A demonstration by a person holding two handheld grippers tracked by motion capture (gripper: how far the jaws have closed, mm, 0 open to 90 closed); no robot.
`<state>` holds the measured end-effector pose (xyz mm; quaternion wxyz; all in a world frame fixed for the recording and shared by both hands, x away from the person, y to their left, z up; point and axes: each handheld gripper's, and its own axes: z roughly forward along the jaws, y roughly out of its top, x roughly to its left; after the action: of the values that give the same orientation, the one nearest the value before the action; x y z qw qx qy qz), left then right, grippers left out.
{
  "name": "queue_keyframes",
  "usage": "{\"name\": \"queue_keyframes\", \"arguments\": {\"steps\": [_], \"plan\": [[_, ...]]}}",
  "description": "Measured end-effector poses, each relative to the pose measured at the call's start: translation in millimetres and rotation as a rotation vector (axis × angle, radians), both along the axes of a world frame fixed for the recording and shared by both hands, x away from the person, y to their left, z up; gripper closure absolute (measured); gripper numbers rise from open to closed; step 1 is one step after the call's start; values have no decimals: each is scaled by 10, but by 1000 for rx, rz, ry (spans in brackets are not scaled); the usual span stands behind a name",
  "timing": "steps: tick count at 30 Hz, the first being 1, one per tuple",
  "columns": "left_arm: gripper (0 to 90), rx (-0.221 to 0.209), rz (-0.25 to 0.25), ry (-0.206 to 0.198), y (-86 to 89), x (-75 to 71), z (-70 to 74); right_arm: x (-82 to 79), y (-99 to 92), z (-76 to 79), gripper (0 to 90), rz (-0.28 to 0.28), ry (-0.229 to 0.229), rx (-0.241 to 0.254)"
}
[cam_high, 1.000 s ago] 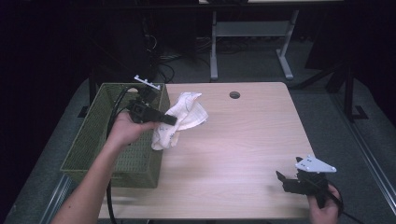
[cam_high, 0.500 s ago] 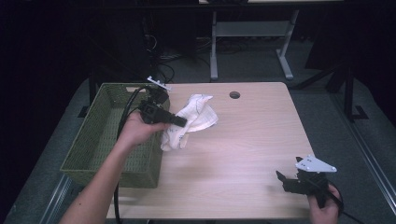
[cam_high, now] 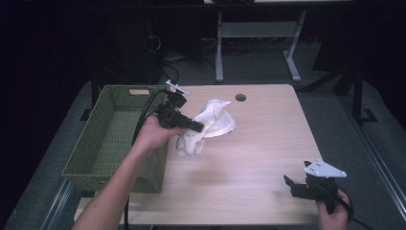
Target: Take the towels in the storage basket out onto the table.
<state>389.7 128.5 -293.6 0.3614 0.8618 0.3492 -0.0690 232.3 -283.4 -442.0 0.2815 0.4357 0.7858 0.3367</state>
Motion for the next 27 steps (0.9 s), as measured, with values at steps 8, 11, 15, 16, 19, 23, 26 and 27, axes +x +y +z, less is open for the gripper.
{"name": "queue_keyframes", "arguments": {"steps": [8, 11, 15, 16, 19, 23, 26, 27], "plan": [[729, -8, -25, 3, -157, -30, -82, 0, -2, 4, 139, 0, -3, -1], [729, -12, -28, 8, -198, -24, -123, 1, -6, 6, 139, 1, -5, -2], [729, -12, -36, 16, -260, -16, -173, 3, -13, 5, 139, 0, -4, -1], [729, -12, -36, 16, -260, -16, -173, 3, -14, 5, 139, 1, -3, -2], [729, -12, -42, 16, -305, -15, -199, 1, -15, 5, 139, -1, -5, -1], [729, -10, -48, 21, -372, -11, -234, -3, -21, 7, 139, -1, -5, -1], [729, -14, -52, 33, -421, -5, -282, -3, -20, 4, 139, -1, -3, 0], [728, -10, -56, 33, -438, -2, -300, -2, -20, 5, 139, 0, -2, 1]]}}
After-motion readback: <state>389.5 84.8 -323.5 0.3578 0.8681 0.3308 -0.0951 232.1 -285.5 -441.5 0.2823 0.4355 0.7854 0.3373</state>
